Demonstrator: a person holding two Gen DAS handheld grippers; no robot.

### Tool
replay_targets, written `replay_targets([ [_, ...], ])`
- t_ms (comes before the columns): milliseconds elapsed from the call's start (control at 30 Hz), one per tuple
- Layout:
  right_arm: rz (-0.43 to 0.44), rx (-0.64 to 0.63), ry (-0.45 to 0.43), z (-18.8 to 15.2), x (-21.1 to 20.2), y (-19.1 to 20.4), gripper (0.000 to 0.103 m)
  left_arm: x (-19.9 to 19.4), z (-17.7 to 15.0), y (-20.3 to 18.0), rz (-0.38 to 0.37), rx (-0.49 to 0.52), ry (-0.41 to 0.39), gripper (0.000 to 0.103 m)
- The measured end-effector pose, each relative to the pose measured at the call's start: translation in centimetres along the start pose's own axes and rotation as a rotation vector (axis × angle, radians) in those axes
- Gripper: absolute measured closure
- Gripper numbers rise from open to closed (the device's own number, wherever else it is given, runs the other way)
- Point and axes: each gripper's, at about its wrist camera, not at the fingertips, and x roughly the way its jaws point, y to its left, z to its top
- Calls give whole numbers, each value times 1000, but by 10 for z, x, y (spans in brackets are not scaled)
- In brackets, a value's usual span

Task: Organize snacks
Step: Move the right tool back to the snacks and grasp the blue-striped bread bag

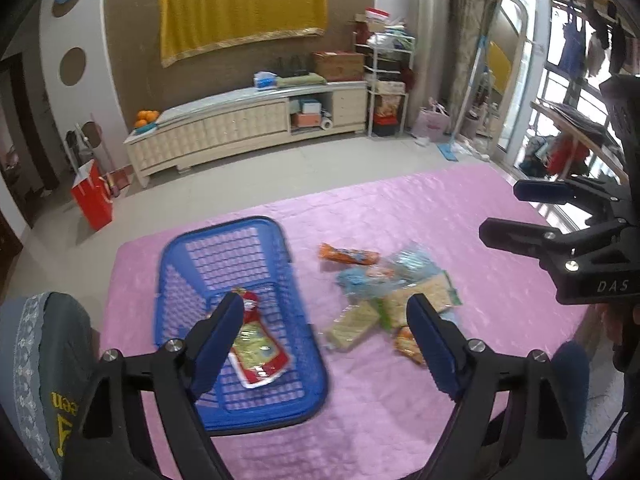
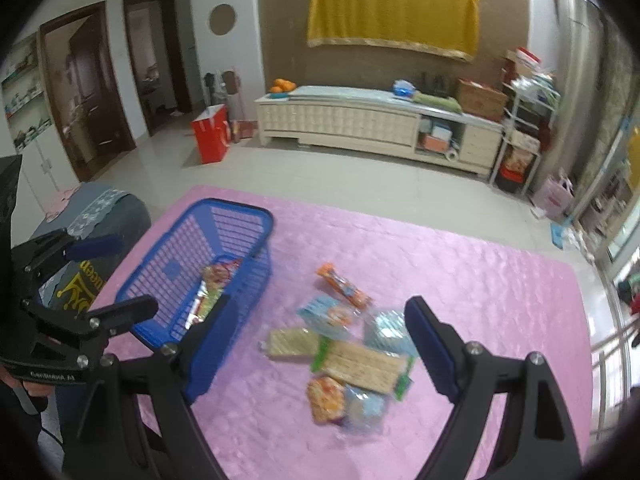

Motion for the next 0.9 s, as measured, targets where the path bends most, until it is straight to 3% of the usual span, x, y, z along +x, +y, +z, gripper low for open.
replay_targets([
  [300,-10,104,75,-50,11,-51,14,40,-11,-54,-14,11,64,21],
  [533,3,158,220,-98,53,-74,14,76,-48,-85,-17,11,146,21],
  [900,63,143,321,-135,102,-84,14,134,-88,-95,-18,-3,277,21],
])
